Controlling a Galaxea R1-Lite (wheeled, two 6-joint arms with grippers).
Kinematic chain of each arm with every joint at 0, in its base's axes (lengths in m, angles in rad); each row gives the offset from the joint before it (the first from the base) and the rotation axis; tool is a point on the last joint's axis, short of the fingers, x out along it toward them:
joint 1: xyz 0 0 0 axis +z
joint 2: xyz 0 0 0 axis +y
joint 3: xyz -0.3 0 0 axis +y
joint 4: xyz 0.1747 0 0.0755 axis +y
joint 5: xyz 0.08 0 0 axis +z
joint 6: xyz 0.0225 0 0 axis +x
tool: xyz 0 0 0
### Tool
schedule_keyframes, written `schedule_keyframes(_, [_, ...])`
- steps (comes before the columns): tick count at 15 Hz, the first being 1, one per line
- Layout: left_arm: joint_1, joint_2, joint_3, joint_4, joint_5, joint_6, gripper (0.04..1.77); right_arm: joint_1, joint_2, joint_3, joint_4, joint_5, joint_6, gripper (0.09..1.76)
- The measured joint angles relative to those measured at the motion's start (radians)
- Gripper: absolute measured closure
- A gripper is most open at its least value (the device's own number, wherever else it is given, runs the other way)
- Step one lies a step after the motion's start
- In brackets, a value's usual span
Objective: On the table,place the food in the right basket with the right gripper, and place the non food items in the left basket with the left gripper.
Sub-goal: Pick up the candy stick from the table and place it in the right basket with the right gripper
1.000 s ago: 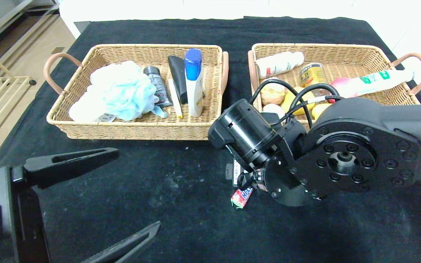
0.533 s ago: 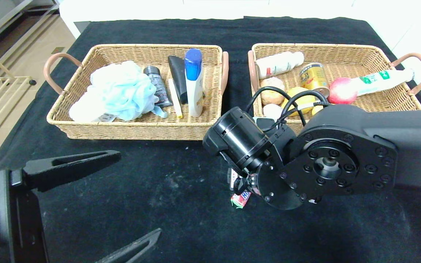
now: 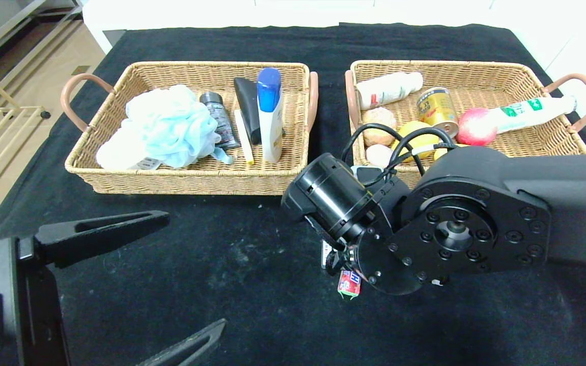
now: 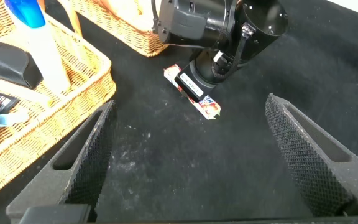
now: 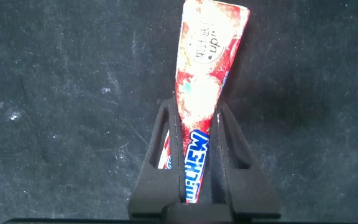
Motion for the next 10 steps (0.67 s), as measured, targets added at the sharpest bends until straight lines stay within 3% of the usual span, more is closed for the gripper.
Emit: schedule_keyframes(10, [-0.011,0.003,0.001,0.000,0.000,0.000,0.09,0.010,0.002,-0.001,0.000,0.001,0.006,1.52])
